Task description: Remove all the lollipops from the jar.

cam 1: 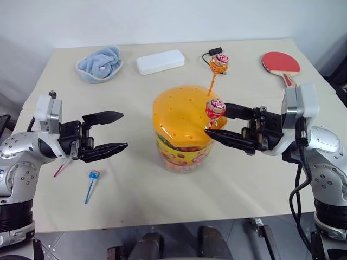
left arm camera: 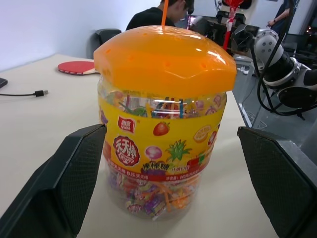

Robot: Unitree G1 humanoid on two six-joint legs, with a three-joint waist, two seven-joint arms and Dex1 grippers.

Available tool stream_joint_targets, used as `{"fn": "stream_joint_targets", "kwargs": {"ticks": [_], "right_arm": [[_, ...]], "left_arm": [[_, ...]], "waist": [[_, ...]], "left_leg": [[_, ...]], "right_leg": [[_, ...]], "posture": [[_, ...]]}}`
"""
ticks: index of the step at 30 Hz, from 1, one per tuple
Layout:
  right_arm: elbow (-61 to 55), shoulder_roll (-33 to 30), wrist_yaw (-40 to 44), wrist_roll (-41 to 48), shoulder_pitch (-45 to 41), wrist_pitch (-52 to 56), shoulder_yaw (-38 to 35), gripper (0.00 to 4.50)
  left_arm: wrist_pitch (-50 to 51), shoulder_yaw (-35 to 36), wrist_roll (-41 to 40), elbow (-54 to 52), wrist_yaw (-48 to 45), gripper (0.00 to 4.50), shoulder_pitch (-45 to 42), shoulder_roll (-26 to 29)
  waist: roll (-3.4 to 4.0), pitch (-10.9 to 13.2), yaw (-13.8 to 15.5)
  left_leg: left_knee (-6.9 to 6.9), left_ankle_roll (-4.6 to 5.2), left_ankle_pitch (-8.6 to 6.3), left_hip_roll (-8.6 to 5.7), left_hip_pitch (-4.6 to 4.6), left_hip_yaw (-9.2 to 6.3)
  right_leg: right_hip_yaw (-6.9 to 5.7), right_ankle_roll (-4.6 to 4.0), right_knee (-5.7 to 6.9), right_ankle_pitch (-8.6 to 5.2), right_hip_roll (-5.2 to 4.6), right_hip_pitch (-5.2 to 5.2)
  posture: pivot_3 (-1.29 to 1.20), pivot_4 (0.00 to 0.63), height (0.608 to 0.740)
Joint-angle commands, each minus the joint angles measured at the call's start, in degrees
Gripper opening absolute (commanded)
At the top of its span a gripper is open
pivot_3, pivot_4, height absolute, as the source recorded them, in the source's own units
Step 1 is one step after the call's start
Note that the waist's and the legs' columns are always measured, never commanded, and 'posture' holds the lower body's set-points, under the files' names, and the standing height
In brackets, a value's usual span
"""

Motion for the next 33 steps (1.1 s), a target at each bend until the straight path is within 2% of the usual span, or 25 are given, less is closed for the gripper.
{"fn": "stream_joint_targets", "kwargs": {"ticks": [1, 4, 5, 10, 12, 14, 17, 19, 22, 25, 31, 33], "right_arm": [[0.17, 0.16, 3.25, 0.53, -0.40, -2.80, -1.78, 1.21], [1.58, 0.58, 6.14, 2.55, -0.70, -3.90, -3.25, 0.21], [1.92, 0.79, 6.76, 4.92, -1.00, -3.36, -4.16, 0.01], [4.56, -0.50, 2.16, 20.27, -2.43, 3.99, -11.42, 0.01], [5.63, -2.43, 0.48, 22.55, -1.48, 6.37, -14.13, 0.01], [8.21, -4.61, -1.70, 21.27, -0.62, 6.54, -17.73, 0.01], [14.01, -11.95, 0.12, 12.62, 3.79, 6.80, -19.76, 0.01], [19.88, -16.74, 0.20, 3.20, 7.67, 5.01, -17.74, 0.01], [27.21, -20.48, -1.58, -8.36, 11.24, 2.82, -12.82, 0.01], [32.71, -20.70, -1.27, -17.62, 12.84, -1.45, -7.27, 0.01], [43.79, -17.87, -3.06, -28.91, 11.93, -6.09, -0.36, 0.01], [46.23, -17.86, -2.12, -30.55, 11.11, -6.72, 0.52, 0.45]], "left_arm": [[0.58, 1.86, -3.02, -1.83, 0.78, 4.50, -0.13, -0.71], [1.13, 1.62, -4.32, -2.27, 0.05, 4.50, -0.10, -1.00], [1.40, 1.55, -4.87, -2.36, -0.04, 4.50, -0.27, -1.23], [2.25, 0.87, -6.77, -1.43, 1.06, 4.50, -3.16, -3.00], [2.27, 0.38, -6.29, -1.22, 1.13, 4.50, -3.61, -3.43], [1.84, -0.42, -5.52, -1.13, 0.80, 4.50, -4.04, -3.67], [0.39, -1.88, -3.56, -1.76, -0.19, 4.50, -4.50, -3.25], [0.75, -3.01, -3.16, -2.21, -1.08, 4.50, -5.12, -2.61], [-0.23, -3.87, -2.02, -2.35, -1.80, 4.50, -6.11, -2.49], [-1.12, -4.31, -0.99, -2.07, -2.39, 4.50, -6.10, -2.39], [-2.15, -4.20, 0.37, -2.14, -3.11, 4.50, -4.47, -1.90], [-2.47, -3.83, 0.83, -1.84, -3.44, 4.50, -4.18, -1.46]], "waist": [[0.00, 0.00, 0.01], [-0.01, 0.00, 0.02], [-0.01, 0.00, 0.08], [-0.04, 0.02, 0.18], [-0.03, 0.02, 0.16], [-0.03, 0.02, 0.10], [-0.03, 0.02, 0.36], [-0.07, 0.00, 0.52], [-0.07, 0.00, 0.41], [-0.06, 0.00, 0.06], [-0.03, -0.02, -0.13], [-0.03, -0.02, -0.06]], "left_leg": [[0.00, 0.00, 0.00, 0.00, 0.00, 0.00], [0.03, 0.00, 0.00, -0.01, 0.00, 0.01], [0.04, 0.00, 0.00, -0.01, 0.00, 0.01], [0.10, 0.00, 0.00, -0.02, -0.01, -0.04], [0.09, 0.00, 0.00, -0.02, -0.01, -0.07], [0.06, 0.01, 0.00, -0.02, 0.01, -0.04], [0.06, 0.02, -0.01, -0.04, 0.00, 0.00], [0.09, 0.08, -0.04, -0.07, 0.00, 0.05], [0.13, 0.10, -0.06, -0.08, 0.00, 0.20], [0.12, 0.10, -0.06, -0.06, 0.01, 0.25], [0.08, 0.10, -0.06, 0.00, 0.01, 0.40], [0.11, 0.10, -0.06, 0.00, 0.01, 0.38]], "right_leg": [[0.00, 0.00, 0.00, 0.00, 0.00, 0.00], [0.00, 0.00, 0.01, 0.00, 0.00, 0.00], [0.01, 0.00, 0.01, 0.00, 0.00, 0.01], [-0.01, 0.01, 0.00, 0.01, -0.02, 0.07], [-0.03, 0.01, 0.00, 0.01, -0.02, 0.08], [-0.03, 0.01, 0.00, 0.01, -0.02, 0.07], [-0.02, 0.01, 0.01, 0.01, -0.02, 0.07], [0.00, 0.01, 0.02, 0.01, -0.02, 0.07], [0.03, 0.02, 0.01, 0.01, -0.03, 0.06], [0.02, 0.02, 0.02, 0.01, -0.01, 0.04], [0.02, 0.02, 0.10, 0.01, -0.02, -0.12], [0.02, 0.02, 0.10, 0.01, -0.02, -0.12]], "posture": [[0.00, 0.150, 0.740], [0.00, 0.150, 0.740], [0.00, 0.150, 0.740], [0.00, 0.150, 0.740], [0.00, 0.150, 0.740], [0.00, 0.150, 0.740], [0.00, 0.150, 0.740], [0.00, 0.150, 0.740], [0.00, 0.150, 0.740], [0.00, 0.150, 0.740], [0.00, 0.150, 0.740], [0.00, 0.150, 0.740]]}}
